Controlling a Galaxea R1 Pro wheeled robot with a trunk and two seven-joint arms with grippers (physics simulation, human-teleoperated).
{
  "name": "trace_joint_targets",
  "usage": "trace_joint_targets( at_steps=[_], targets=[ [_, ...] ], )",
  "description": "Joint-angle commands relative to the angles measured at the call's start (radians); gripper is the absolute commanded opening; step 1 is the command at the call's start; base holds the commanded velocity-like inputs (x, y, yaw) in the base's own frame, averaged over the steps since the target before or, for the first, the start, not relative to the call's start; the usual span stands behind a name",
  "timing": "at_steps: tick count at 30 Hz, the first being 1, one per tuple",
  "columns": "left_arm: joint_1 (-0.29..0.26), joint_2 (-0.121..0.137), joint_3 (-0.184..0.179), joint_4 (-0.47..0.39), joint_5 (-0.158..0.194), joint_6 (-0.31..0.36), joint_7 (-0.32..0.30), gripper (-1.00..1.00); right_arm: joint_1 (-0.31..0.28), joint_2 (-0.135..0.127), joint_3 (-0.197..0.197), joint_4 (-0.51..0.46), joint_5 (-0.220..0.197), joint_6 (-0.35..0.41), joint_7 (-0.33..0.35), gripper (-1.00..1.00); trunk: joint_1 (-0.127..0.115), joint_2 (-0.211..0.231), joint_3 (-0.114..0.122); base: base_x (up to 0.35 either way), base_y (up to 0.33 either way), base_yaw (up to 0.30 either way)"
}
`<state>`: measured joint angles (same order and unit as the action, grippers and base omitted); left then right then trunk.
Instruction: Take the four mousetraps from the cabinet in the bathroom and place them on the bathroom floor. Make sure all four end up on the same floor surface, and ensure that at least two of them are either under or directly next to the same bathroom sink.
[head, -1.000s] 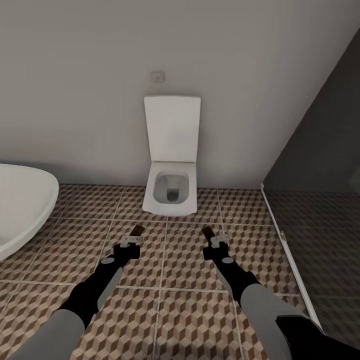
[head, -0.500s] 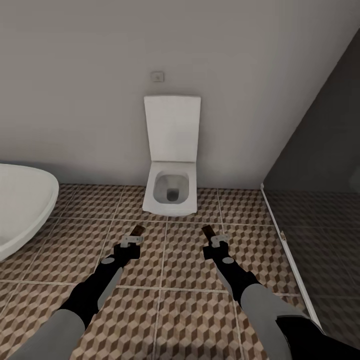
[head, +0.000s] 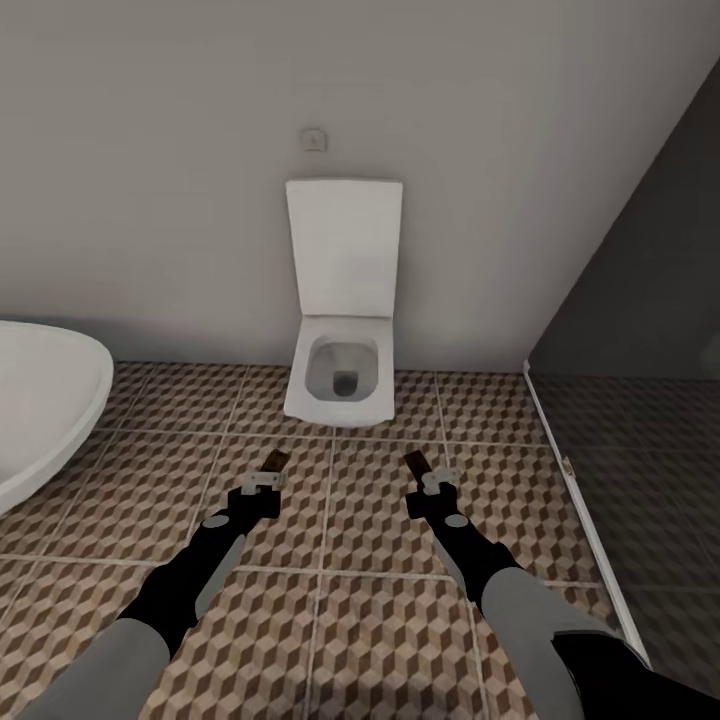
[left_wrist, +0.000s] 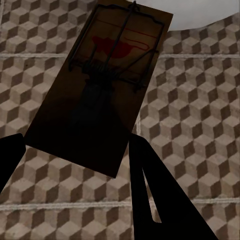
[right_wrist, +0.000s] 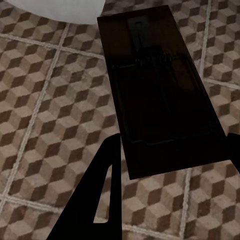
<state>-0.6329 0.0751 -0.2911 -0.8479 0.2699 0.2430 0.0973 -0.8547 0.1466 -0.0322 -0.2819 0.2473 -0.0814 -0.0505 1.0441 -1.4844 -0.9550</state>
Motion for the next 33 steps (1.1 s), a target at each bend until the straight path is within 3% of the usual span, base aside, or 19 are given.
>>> trace_joint_targets(
  at_steps=[1,33],
  targets=[
    [-0.001,0.002,-0.006,-0.002,0.008,0.004,0.013,-1.00,-0.001,0.001,-0.003,0.001,0.007,-0.003,-0.003,-1.00,0.004,-0.008,-0.005,0.000,0.000,0.000],
    [-0.001,0.002,-0.006,-0.002,0.008,0.004,0.013,-1.00,-0.001,0.001,-0.005,0.001,0.007,-0.003,-0.004,-1.00,0.127,-0.232,-0.154,0.000,0.000,0.000]
  ],
)
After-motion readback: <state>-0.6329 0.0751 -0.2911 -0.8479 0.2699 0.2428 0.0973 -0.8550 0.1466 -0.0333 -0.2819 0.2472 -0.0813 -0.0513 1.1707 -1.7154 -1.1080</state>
